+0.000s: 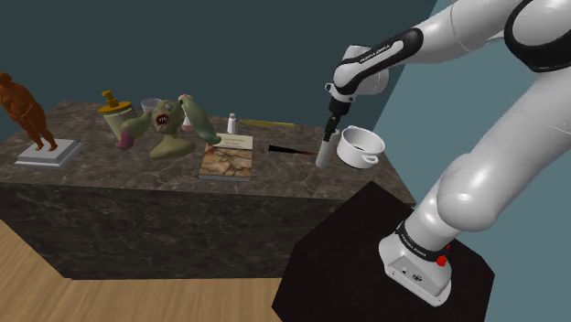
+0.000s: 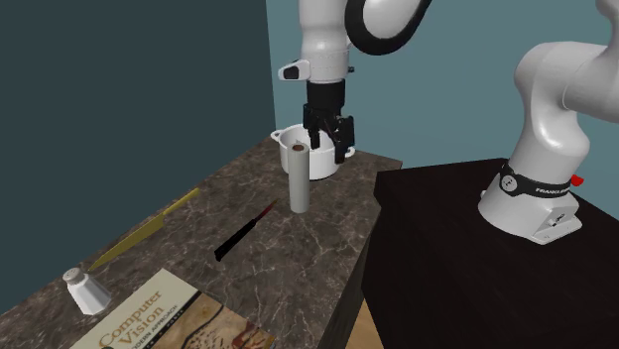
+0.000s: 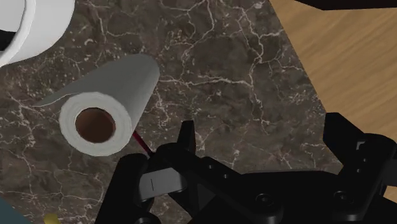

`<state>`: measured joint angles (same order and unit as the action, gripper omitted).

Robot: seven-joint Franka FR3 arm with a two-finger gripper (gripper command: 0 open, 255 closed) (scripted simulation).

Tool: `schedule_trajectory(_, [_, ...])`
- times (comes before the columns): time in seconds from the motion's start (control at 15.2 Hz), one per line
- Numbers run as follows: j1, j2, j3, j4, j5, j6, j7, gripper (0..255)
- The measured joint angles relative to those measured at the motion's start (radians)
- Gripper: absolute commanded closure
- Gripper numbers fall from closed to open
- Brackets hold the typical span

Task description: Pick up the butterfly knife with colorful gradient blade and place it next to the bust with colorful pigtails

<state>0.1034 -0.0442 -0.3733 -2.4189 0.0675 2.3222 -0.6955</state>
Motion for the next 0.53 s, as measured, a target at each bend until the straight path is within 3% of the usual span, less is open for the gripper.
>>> schedule_trajectory(0.53, [-0.039, 0.341, 0.047, 0.211, 0.204, 0.134, -0.319, 0])
